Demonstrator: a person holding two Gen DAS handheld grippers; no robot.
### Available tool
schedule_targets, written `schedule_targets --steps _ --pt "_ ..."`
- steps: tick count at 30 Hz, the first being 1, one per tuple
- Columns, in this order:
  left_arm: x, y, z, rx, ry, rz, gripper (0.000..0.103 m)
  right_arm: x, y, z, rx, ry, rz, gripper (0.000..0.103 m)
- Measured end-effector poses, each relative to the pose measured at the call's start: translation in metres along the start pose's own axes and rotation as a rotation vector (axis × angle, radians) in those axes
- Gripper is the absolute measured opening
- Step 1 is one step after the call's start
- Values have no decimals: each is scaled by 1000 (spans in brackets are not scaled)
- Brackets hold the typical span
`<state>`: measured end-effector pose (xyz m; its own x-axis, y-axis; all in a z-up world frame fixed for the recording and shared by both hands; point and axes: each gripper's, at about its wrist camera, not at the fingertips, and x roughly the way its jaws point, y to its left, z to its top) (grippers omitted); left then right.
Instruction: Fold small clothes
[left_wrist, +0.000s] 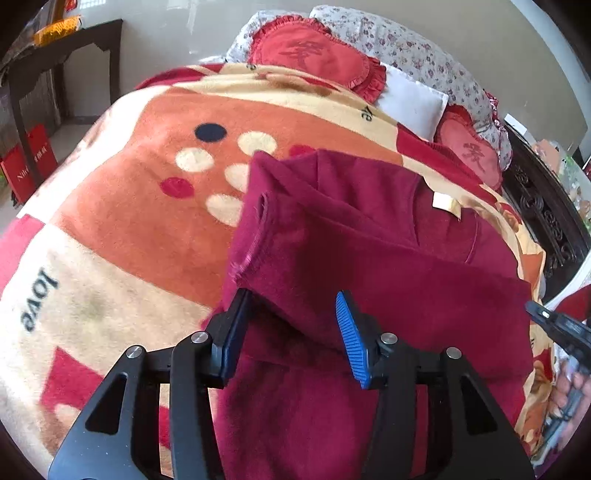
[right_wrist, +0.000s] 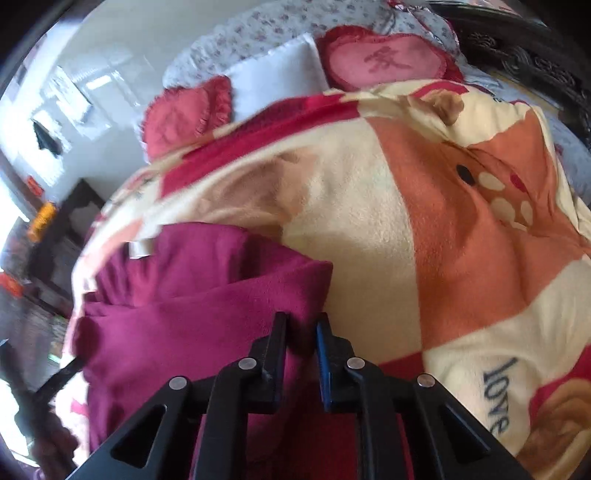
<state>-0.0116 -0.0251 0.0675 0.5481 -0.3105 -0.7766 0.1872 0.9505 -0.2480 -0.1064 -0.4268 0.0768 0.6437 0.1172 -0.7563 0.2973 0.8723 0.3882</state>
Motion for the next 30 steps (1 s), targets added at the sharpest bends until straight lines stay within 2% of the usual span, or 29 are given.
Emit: schedule_targets --steps 1,2,3,6,10,12,16,17,19,21,22,24,25,26,28,30 --pt "-2 1 1 0 -9 5 47 -5 7 -6 -15 8 31 40" --pt "-5 3 1 -2 -20 6 47 -9 9 -11 -27 14 48 57" --pt "-8 5 2 -7 -26 6 47 -16 15 -22 -59 32 65 59" --pt "-10 7 4 -16 -24 7 47 -24 25 -45 -122 69 -3 59" --pt "-15 7 2 -14 -20 9 47 -34 24 -65 -94 85 42 59" --pt "-16 6 0 -10 -20 10 47 -37 24 -73 -112 92 38 59" --pt "-12 0 -3 -17 -1 2 47 -18 36 -83 -198 121 -33 59" --pt "-12 -2 -4 -17 3 -1 47 -14 40 -82 -207 93 -54 57" --pt "-12 -8 -6 -4 9 -3 47 -12 40 -77 -173 18 -84 42" --pt "-14 -12 -8 12 5 -6 47 -17 32 -71 -103 -50 -80 23" --pt "-15 -13 -8 22 0 -2 47 -20 30 -70 -87 -66 -92 20" --pt "-16 -12 -9 31 -5 10 47 -25 25 -73 -87 -79 -170 12" --pt "-15 -11 -10 29 -3 12 47 -23 19 -77 -88 -59 -212 12" --pt "-12 -9 -10 23 3 15 47 -22 16 -80 -82 -38 -217 12" --pt "-8 -5 -10 5 17 17 47 -17 7 -91 -68 33 -187 11" --pt "-6 -2 -10 -8 22 13 47 -24 5 -96 -79 49 -161 11"
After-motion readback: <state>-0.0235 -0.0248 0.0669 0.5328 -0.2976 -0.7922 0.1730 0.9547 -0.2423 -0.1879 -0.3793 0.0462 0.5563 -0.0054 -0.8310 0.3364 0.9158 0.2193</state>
